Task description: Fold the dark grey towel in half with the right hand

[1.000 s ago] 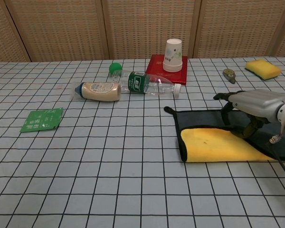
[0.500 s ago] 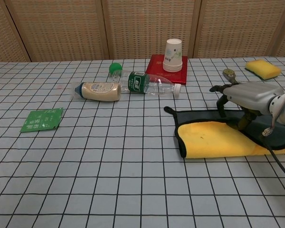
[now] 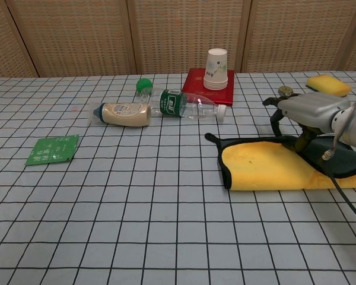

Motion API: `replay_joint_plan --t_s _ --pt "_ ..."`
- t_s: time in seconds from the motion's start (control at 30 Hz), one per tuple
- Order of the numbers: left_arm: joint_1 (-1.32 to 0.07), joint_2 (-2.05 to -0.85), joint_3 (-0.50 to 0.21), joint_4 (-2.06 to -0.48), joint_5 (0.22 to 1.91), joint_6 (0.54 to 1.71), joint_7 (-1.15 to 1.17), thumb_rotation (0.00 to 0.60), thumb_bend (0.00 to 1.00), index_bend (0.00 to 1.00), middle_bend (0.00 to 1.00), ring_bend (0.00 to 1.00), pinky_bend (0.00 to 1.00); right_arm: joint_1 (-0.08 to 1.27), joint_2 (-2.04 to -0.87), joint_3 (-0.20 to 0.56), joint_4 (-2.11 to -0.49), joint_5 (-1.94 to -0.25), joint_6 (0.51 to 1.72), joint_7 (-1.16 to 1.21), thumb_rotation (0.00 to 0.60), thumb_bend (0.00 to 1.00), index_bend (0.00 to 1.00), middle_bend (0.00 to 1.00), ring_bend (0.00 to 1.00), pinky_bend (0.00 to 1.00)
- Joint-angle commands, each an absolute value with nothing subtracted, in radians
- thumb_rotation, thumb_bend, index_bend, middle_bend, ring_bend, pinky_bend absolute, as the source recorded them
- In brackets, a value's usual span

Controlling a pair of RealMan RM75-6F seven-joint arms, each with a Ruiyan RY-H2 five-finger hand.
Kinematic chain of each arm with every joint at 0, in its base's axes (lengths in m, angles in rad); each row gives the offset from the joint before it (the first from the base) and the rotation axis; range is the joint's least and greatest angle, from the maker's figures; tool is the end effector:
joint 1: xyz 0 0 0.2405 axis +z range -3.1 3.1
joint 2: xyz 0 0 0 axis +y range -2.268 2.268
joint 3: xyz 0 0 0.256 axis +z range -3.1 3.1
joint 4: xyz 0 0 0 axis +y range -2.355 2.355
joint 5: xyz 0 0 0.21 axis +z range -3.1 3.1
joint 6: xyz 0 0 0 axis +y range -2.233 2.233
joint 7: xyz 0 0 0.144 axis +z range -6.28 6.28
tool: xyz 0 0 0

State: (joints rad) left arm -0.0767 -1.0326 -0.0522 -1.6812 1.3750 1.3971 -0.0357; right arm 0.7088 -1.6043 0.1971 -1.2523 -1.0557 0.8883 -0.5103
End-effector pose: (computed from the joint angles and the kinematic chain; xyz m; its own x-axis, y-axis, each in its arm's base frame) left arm -0.3259 0.1768 0.1760 0.3571 0.0845 0.9302 0.9228 0.1224 -0.3654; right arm -0.2029 -0.3688 -0.0171 0.6369 -0.2300 0.7359 -0.7673 -0.2825 0.5758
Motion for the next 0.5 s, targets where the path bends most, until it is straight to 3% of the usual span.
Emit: replay_joint_plan --t_s 0.03,0.5 --pt "-0.077 -1.033 -0.052 -1.680 1.373 1.395 -0.035 0.600 0.00 0.00 0.00 0.00 0.00 0.716 -1.611 0.200 -1.241 -1.044 0.888 -0.516 0.600 0.61 0.63 0.02 0.00 0.00" --pt "-0.080 -1.034 -0.055 -1.677 1.364 1.389 -0.035 0.600 0.00 0.00 0.00 0.00 0.00 0.731 -1.633 0.200 -1.185 -1.002 0.883 -0.526 0.600 0.61 0.63 0.02 0.00 0.00"
